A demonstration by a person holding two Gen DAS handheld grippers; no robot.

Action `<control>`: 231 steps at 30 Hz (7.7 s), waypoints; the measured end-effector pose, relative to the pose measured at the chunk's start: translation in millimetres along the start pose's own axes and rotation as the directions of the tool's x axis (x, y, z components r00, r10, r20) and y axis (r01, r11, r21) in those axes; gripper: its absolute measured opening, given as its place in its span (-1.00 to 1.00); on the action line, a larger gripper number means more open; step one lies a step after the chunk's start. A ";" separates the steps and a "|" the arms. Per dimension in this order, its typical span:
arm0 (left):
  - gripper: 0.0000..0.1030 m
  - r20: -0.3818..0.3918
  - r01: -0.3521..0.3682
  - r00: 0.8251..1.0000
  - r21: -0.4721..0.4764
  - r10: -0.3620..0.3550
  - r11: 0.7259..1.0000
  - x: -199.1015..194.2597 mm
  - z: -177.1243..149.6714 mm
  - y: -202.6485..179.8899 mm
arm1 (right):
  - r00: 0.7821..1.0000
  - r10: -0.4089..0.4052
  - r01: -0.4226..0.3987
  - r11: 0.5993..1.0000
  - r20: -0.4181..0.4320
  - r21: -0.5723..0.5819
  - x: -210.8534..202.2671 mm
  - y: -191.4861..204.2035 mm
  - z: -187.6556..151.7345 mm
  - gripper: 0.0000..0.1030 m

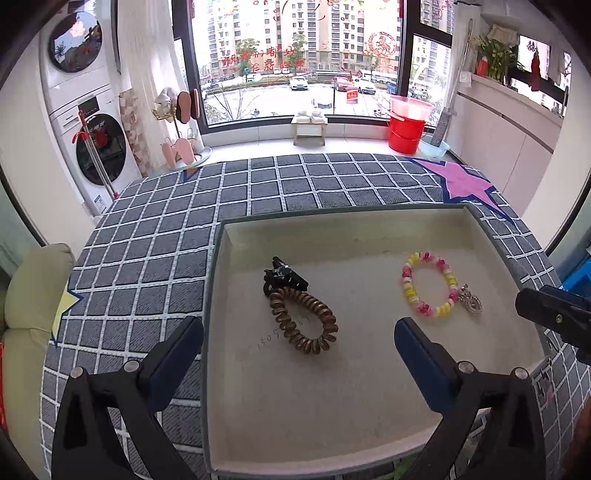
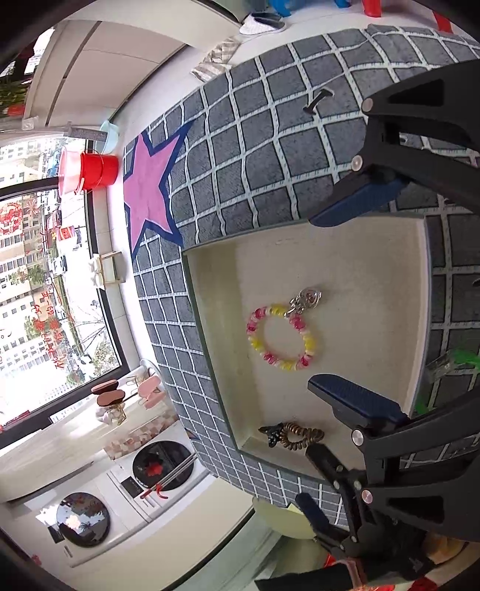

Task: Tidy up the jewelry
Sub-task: 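Withdraw both grippers from the tray toward the remaining jewelry, then grasp the yellow cord bracelet with the left gripper while the right grasps a silver charm, then carry both items into the tray and open both grippers to release them, then withdraw both grippers from the tray back over the remaining jewelry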

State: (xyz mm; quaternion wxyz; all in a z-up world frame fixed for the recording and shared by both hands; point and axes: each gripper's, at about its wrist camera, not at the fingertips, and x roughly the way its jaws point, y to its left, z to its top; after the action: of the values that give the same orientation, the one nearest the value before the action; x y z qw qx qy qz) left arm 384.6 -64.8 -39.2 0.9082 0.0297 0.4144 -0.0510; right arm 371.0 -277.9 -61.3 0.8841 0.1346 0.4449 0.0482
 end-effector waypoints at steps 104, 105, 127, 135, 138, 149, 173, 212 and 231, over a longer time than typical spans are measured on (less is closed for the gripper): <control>-0.58 -0.062 0.173 0.982 -0.062 -0.177 0.983 -109.8 -178.1 56.0 | 0.993 -0.091 0.087 0.995 -0.071 -0.057 -70.1 16.5 -168.5 -0.66; -0.58 -0.059 0.174 0.982 -0.063 -0.178 0.983 -111.3 -177.7 56.0 | 0.994 -0.083 0.080 0.995 -0.070 -0.052 -72.1 15.7 -168.5 -0.66; -0.58 0.039 0.303 0.953 -0.068 -0.301 0.951 -150.7 -115.2 46.8 | 1.000 0.008 -0.007 0.998 0.019 -0.065 -107.3 27.4 -128.3 -0.66; -0.58 0.045 0.295 0.955 -0.065 -0.293 0.953 -125.3 -72.1 37.1 | 0.999 0.026 -0.024 0.998 0.029 -0.064 -90.0 24.6 -79.9 -0.66; -0.58 0.039 0.251 0.968 -0.036 -0.250 0.967 -107.3 -56.1 28.0 | 1.000 0.019 -0.018 0.997 0.019 -0.071 -73.8 24.6 -59.7 -0.66; -0.58 -0.014 0.177 0.984 -0.047 -0.178 0.983 -34.5 -22.4 16.0 | 0.998 0.017 -0.020 0.998 -0.055 -0.062 -0.7 22.2 -22.1 -0.66; -0.58 -0.067 0.083 0.994 -0.029 -0.085 0.996 27.0 -23.2 -0.2 | 0.995 -0.073 0.056 0.977 -0.075 -0.208 61.4 47.8 -18.1 -0.66; -0.57 -0.021 0.036 0.999 -0.072 -0.037 0.997 -94.8 -105.7 18.9 | 1.000 -0.001 -0.002 0.995 -0.029 -0.102 -49.1 43.1 -89.3 0.66; -0.57 -0.051 0.034 0.998 -0.118 -0.041 0.992 -130.4 -154.2 31.4 | 1.000 -0.015 0.012 0.993 -0.017 -0.117 -90.1 52.5 -125.9 0.70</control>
State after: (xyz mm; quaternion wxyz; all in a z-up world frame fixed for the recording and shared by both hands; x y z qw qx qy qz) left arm 187.8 -9.8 -41.3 0.8957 -0.0300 0.4415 -0.0430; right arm 218.1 -221.5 -48.4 0.8866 0.0793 0.4503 0.0694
